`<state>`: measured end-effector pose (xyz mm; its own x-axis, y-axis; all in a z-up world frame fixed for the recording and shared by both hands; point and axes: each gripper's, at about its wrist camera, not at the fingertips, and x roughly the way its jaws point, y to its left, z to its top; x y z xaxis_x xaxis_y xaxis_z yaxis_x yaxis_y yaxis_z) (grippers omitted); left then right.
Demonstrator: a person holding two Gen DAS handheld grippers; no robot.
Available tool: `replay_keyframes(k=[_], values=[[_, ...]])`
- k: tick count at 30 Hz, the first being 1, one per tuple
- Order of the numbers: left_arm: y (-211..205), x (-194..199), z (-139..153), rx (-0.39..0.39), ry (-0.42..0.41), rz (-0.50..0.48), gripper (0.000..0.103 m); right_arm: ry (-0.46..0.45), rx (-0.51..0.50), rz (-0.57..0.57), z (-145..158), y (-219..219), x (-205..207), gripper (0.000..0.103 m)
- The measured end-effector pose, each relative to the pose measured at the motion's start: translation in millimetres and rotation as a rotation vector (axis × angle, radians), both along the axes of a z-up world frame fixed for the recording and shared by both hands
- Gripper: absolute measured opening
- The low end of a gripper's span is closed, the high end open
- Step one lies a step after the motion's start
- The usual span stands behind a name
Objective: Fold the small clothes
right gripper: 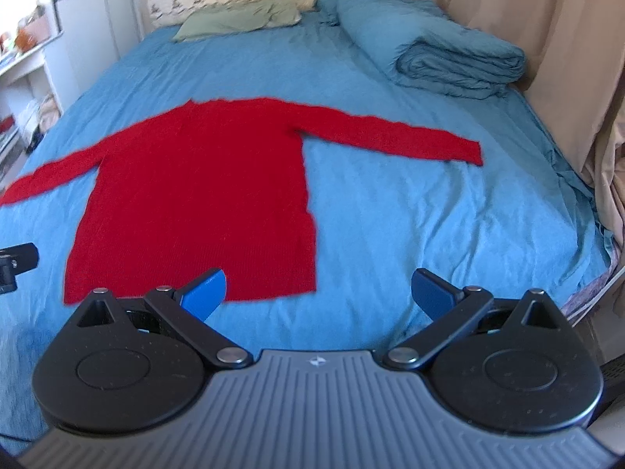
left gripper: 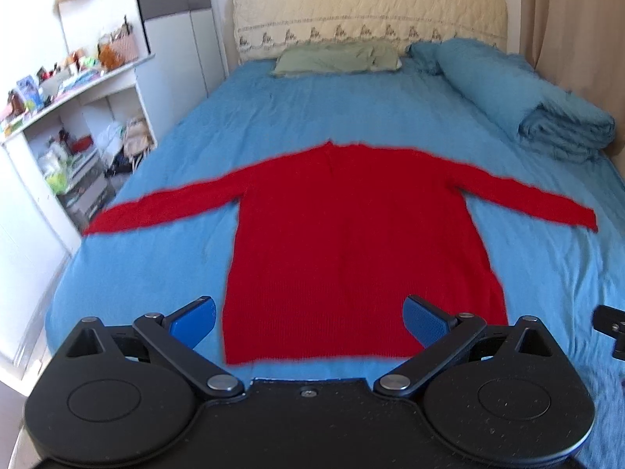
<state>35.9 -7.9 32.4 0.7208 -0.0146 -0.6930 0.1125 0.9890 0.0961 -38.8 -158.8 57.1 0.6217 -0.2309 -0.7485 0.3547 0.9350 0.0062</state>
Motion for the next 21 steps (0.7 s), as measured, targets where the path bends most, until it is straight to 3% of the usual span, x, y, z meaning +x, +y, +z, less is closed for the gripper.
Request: replay_keyframes(k=[6,11,15,21], values=[[-33.4,77.0,19.8,-0.006,-0.058,-0.033,0.103,-0.077,0.008,-0.064,20.6,-56.1,39.3,0.103],[-62.3,153.8,8.4,-0.070,-0.040,-0.068,0.103,-0.115,-0.027,-0.136,17.1,-120.8,84.8,0.103],[-90.6,215.1,-20.9,-0.109,0.010,-0.097,0.103,-0.103,-0.041,-0.179,-10.7,-176.9,123.9,0.103],[-132.9,295.9,-76.7,-0.143,0.086,-0.109,0.103,-0.086,-0.003,-0.300,-78.3,-259.5,168.6,0.103]])
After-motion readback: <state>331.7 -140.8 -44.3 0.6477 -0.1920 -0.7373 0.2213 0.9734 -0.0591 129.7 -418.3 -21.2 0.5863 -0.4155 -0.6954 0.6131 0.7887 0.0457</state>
